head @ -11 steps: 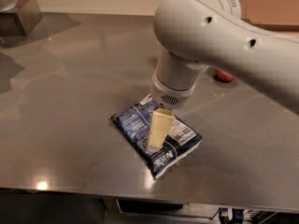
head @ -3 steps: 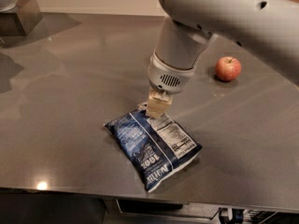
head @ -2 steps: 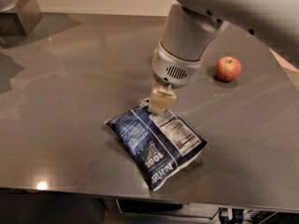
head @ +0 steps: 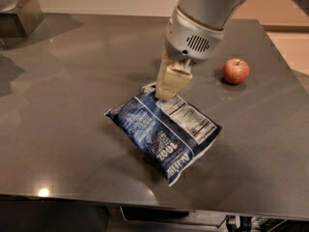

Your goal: Pick blue chip bag

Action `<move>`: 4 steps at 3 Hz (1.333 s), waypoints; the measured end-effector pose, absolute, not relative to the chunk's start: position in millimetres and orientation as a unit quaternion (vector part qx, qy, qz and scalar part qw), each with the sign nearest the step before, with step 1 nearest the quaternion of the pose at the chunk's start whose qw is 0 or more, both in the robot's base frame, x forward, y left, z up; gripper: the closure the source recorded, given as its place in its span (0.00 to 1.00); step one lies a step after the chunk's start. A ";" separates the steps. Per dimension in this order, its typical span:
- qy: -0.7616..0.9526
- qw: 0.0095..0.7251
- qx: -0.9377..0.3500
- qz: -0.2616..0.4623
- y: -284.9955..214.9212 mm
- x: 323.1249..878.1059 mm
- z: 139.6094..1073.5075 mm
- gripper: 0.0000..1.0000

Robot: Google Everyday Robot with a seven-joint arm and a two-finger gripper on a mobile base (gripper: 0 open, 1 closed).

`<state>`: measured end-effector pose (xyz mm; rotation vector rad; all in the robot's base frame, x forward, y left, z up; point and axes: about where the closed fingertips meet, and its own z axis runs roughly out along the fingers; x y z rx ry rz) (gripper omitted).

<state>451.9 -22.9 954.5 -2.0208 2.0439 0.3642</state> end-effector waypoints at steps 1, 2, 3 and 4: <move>0.684 0.132 -0.705 0.135 -23.8 458.3 981.4 1.00; 0.676 0.157 -0.708 0.133 -20.9 472.6 1007.2 1.00; 0.675 0.179 -0.704 0.129 -14.4 480.7 1013.4 1.00; 0.674 0.193 -0.702 0.128 -8.6 486.5 1015.4 1.00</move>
Offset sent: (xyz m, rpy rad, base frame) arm 0.0036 -0.0233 0.0749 -0.0017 0.0372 0.1083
